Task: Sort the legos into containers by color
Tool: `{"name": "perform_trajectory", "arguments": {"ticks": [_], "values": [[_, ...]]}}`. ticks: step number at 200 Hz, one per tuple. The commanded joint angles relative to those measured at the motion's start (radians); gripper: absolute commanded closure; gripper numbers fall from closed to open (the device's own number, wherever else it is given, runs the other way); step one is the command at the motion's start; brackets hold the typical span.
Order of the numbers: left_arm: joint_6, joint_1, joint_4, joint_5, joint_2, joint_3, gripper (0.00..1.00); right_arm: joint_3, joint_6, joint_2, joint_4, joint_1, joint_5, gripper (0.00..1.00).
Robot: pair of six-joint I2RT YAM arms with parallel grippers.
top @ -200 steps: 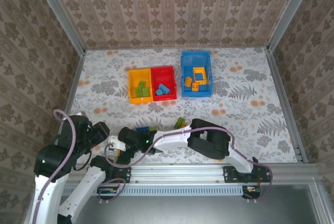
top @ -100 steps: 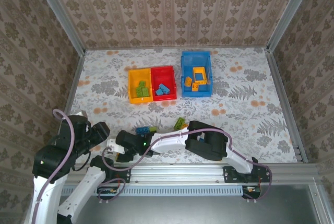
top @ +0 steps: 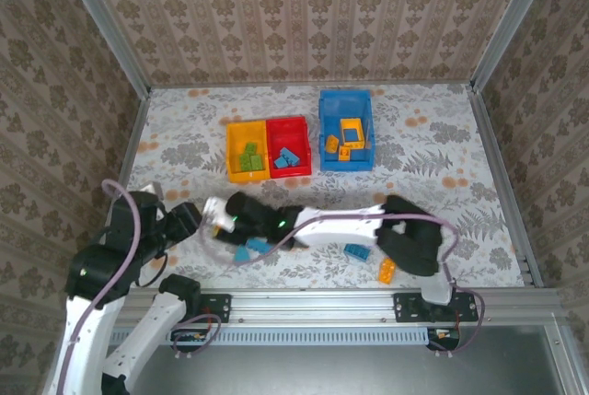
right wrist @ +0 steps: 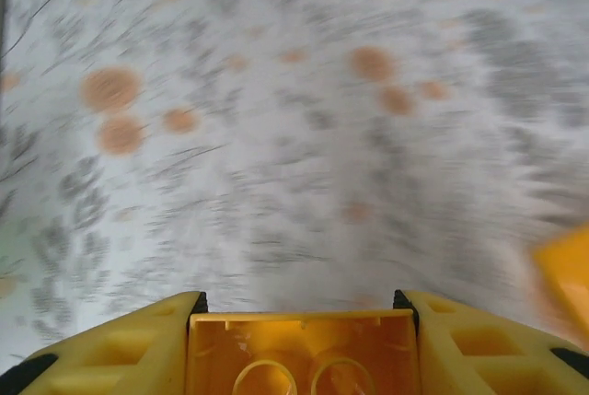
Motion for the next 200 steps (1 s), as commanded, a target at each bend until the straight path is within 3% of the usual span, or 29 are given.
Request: {"name": "perform_trajectory", "arguments": {"ticks": [1, 30, 48, 74, 96, 143, 200], "values": [[0.029, -0.002, 0.227, 0.146, 0.091, -0.067, 0.41, -0.143, 0.055, -0.162, 0.045, -0.116, 0.089, 0.67], [0.042, -0.073, 0.447, 0.150, 0.235, -0.101, 0.41, -0.309, 0.145, -0.334, 0.032, -0.286, 0.110, 0.68], [0.073, -0.188, 0.534, 0.101, 0.375, -0.061, 0.41, -0.350, 0.225, -0.391, -0.013, -0.393, 0.120, 0.68], [0.106, -0.308, 0.629, 0.071, 0.595, 0.032, 0.40, -0.304, 0.336, -0.373, -0.156, -0.533, 0.147, 0.69], [0.126, -0.354, 0.674, 0.076, 0.745, 0.116, 0.40, -0.219, 0.430, -0.297, -0.277, -0.619, 0.159, 0.69], [0.167, -0.378, 0.697, 0.115, 0.943, 0.258, 0.40, -0.020, 0.556, -0.114, -0.476, -0.704, 0.178, 0.69], [0.179, -0.379, 0.693, 0.146, 0.972, 0.268, 0.40, 0.128, 0.721, 0.006, -0.623, -0.703, 0.240, 0.67]]}}
